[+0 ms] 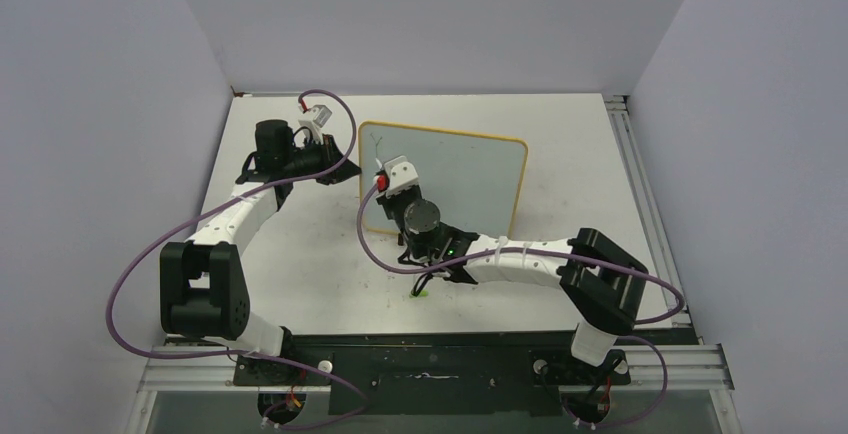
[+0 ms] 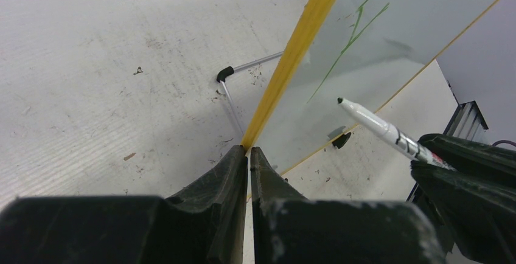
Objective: Write a sentence on the whiteboard
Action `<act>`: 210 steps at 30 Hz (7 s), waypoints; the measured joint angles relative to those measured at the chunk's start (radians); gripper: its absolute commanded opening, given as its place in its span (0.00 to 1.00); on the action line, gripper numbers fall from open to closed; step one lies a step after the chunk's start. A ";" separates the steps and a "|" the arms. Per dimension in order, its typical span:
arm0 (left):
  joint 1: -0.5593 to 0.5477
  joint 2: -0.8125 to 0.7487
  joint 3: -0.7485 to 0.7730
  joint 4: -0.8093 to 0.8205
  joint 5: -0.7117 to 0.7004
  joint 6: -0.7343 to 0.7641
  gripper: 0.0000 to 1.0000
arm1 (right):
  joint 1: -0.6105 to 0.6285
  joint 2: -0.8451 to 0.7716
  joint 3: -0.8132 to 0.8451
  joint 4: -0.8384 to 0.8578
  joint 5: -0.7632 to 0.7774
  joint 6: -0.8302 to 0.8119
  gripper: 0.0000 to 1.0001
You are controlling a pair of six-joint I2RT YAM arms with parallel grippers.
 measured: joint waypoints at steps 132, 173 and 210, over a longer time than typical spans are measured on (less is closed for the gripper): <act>0.042 0.000 0.000 0.010 0.050 -0.037 0.54 | -0.045 -0.119 -0.007 -0.040 -0.037 -0.011 0.05; 0.005 0.049 0.000 0.058 0.088 -0.078 0.40 | -0.158 -0.162 -0.056 -0.071 -0.214 0.054 0.05; 0.005 0.049 0.000 0.059 0.066 -0.068 0.33 | -0.124 -0.164 -0.083 -0.121 -0.147 0.056 0.05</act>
